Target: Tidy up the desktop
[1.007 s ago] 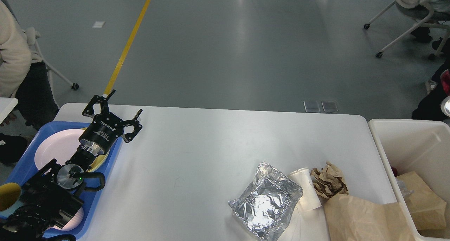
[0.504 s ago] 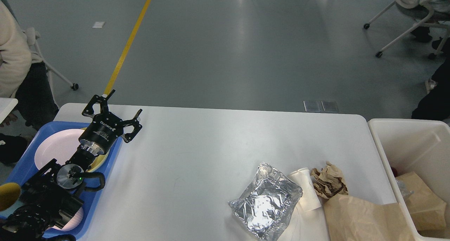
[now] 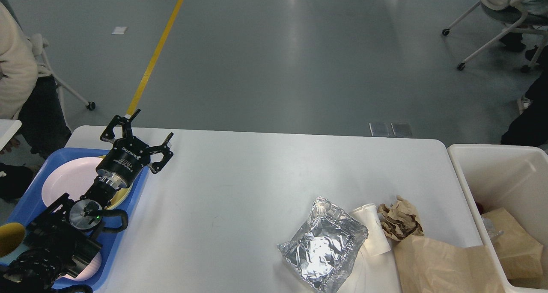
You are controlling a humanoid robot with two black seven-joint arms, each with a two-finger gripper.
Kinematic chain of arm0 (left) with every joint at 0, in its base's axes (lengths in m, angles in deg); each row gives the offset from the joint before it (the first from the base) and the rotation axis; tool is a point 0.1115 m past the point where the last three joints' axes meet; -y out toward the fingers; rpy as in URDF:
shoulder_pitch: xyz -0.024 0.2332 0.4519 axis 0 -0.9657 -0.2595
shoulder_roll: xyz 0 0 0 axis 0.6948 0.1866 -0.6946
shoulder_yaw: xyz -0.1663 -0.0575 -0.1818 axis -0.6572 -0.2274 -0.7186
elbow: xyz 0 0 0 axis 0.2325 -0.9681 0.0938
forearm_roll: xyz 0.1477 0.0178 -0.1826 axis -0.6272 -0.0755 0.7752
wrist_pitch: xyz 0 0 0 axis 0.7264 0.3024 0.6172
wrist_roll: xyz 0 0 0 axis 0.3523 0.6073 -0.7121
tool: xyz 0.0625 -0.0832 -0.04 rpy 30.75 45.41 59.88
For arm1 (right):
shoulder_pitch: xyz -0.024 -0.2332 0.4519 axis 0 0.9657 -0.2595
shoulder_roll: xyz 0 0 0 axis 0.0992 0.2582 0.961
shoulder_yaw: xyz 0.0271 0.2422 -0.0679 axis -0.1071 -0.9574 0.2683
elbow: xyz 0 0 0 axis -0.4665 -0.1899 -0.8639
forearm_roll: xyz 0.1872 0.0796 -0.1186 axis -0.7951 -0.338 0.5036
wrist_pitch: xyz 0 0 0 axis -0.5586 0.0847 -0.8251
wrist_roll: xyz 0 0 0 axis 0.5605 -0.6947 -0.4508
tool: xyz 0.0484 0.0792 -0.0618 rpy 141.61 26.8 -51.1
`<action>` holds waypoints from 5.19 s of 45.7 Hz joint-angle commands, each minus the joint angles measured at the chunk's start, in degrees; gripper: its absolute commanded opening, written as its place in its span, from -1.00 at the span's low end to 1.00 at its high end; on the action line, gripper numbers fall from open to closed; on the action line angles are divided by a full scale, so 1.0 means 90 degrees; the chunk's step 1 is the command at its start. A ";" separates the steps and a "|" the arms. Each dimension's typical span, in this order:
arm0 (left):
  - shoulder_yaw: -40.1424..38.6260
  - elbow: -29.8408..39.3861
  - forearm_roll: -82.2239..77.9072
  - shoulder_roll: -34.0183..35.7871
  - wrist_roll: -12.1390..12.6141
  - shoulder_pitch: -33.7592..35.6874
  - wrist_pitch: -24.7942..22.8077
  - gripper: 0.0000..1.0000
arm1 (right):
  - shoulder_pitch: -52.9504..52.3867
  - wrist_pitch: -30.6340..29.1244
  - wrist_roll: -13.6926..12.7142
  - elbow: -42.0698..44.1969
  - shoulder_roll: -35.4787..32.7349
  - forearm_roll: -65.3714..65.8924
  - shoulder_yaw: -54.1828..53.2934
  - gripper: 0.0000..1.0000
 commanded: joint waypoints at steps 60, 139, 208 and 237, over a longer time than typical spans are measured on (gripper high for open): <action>0.0000 0.0000 0.0000 0.0001 -0.0001 0.0000 0.0000 0.94 | -0.1956 0.0063 0.0000 -0.0139 0.0736 0.0083 0.0741 1.00; 0.0000 0.0000 0.0000 0.0001 -0.0001 0.0000 0.0000 0.94 | -0.6068 -0.2858 -0.0039 -0.3147 0.2553 0.0024 0.3182 0.92; 0.0000 0.0000 0.0000 0.0001 -0.0001 0.0000 0.0000 0.94 | -0.1868 -0.1266 -0.0029 -0.2639 0.1586 -0.0689 0.2802 0.91; 0.0000 0.0000 0.0000 0.0001 0.0008 0.0000 0.0000 0.94 | -0.2971 -0.2212 -0.0029 -0.2854 0.1469 -0.0659 0.3055 0.92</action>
